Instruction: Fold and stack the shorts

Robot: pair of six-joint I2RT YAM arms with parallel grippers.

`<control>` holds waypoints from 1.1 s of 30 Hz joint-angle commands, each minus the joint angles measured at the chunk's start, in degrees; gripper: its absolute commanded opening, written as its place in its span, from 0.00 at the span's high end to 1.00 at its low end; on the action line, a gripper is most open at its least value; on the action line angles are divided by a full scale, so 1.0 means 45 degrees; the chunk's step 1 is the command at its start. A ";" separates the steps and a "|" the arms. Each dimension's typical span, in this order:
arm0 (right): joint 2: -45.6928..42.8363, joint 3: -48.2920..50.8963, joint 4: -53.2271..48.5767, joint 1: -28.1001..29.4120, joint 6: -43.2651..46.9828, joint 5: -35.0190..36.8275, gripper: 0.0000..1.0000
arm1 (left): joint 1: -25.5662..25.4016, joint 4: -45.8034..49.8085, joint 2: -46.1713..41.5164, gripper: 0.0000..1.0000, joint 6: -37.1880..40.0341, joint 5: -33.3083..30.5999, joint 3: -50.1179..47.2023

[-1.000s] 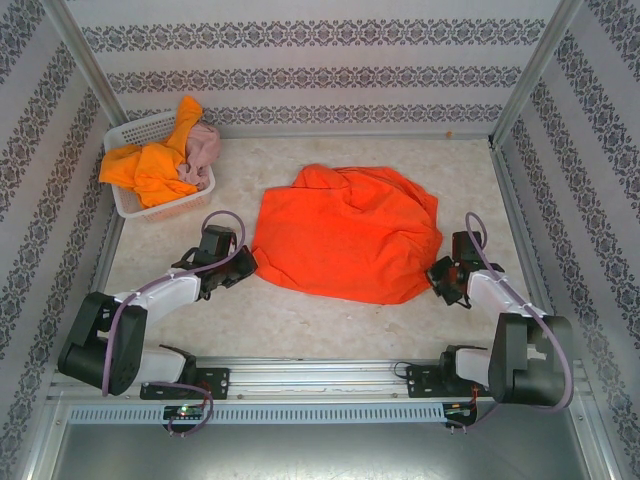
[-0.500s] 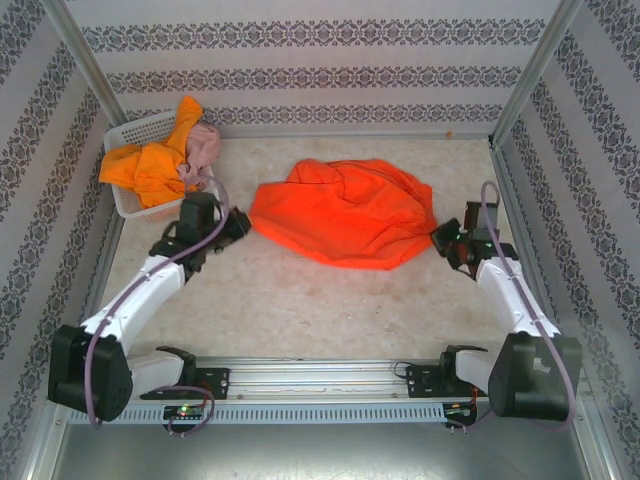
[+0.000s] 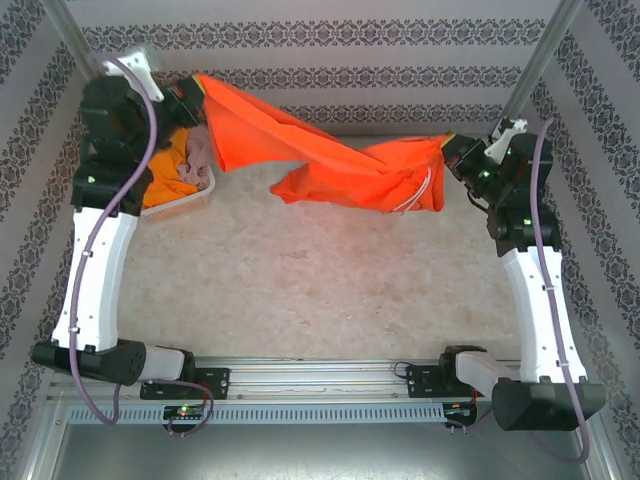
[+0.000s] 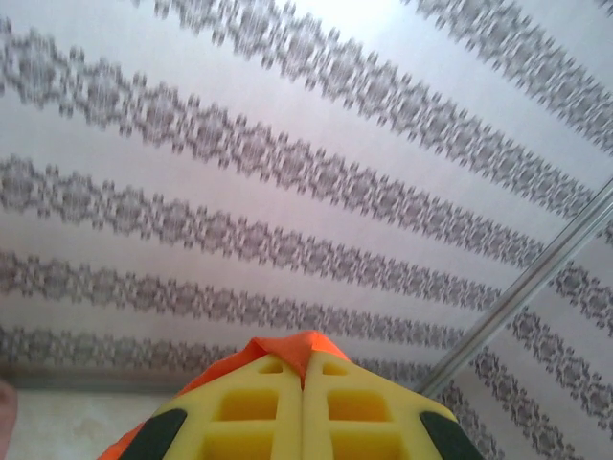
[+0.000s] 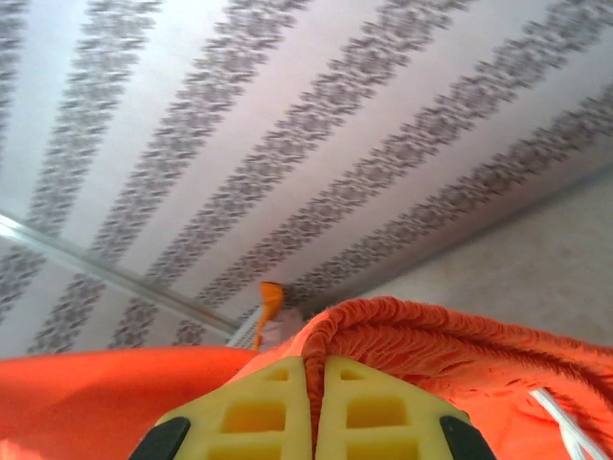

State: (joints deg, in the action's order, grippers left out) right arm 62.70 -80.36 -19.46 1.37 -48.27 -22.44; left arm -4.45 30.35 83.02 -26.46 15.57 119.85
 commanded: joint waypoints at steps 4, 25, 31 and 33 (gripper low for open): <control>-0.0864 -0.1816 0.0792 0.0796 0.0504 -0.0257 1.00 | 0.0227 0.2209 0.1523 1.00 0.1010 -0.0618 0.5522; -0.3174 0.0292 -0.0440 0.2875 0.2308 0.5467 1.00 | 0.0417 0.0512 0.3230 1.00 0.0467 -0.1207 0.6554; -0.1685 0.2430 -0.0019 0.2427 0.3217 0.7353 1.00 | 0.0310 -0.0762 0.5468 1.00 -0.0003 0.0115 0.4746; -0.0651 0.2639 0.0359 0.1934 0.3305 0.7107 1.00 | 0.0163 -0.1226 0.6371 1.00 0.0125 0.0429 0.4523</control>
State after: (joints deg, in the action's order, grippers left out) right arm 56.14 -70.13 -19.49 12.40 -36.71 4.01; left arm -3.42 30.11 107.96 -24.91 15.07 141.73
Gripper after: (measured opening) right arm 0.051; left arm 0.049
